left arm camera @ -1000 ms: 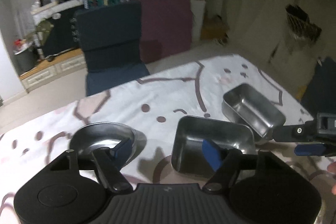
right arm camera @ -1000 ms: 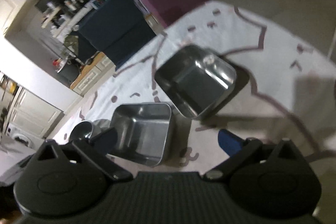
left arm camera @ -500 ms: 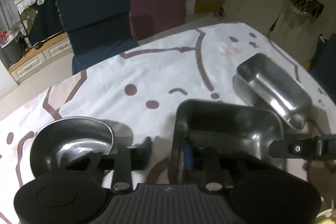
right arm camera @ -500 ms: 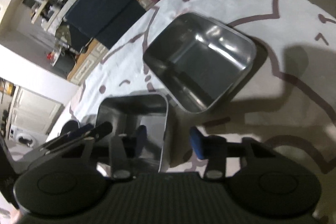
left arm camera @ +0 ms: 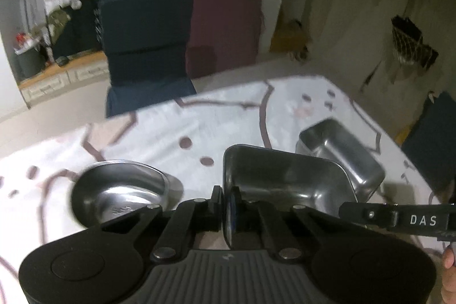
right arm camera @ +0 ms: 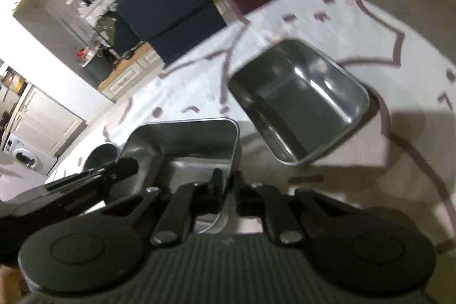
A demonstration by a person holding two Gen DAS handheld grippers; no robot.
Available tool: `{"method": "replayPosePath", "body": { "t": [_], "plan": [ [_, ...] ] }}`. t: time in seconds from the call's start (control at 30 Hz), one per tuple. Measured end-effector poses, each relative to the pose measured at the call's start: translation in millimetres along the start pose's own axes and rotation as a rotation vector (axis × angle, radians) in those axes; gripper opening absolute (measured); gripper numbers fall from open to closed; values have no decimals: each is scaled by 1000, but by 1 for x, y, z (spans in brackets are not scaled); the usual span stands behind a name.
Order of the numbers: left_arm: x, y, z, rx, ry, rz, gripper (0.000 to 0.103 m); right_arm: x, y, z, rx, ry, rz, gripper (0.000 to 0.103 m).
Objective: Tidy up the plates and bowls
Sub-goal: 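Close both grippers on the rims of the rectangular steel container, then lift the steel container with both grippers and carry it toward the plate stack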
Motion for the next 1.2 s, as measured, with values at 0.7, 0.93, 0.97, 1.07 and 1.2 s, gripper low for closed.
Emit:
{"method": "replayPosePath", "body": {
  "t": [0.7,0.93,0.97,1.07,1.2],
  "plan": [
    [-102,-146,182,-18,205,202,6,-135,-119,58,-150,205,402,7],
    [-137,-199,197,-75,221,307,6,-175,-171,56,-253,233,489,7],
    [-140,-205,195,-88,221,313,6,-178,-177,55,-265,228,501,8],
    [-146,-215,191,-121,222,322,6,-183,-192,48,-310,207,517,8],
    [-153,-221,185,-148,225,342,6,-182,-206,35,-370,184,527,9]
  ]
}}
Point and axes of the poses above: each gripper's, at about its wrist camera, not at the fingertips, and z roughly against the way its jaws point, x to its right, y to its top, the point moved 6 cm from there along -z, roughly the way its jaws point, and after that the axes turned 7 degrees about y, right-handed, at the moved point
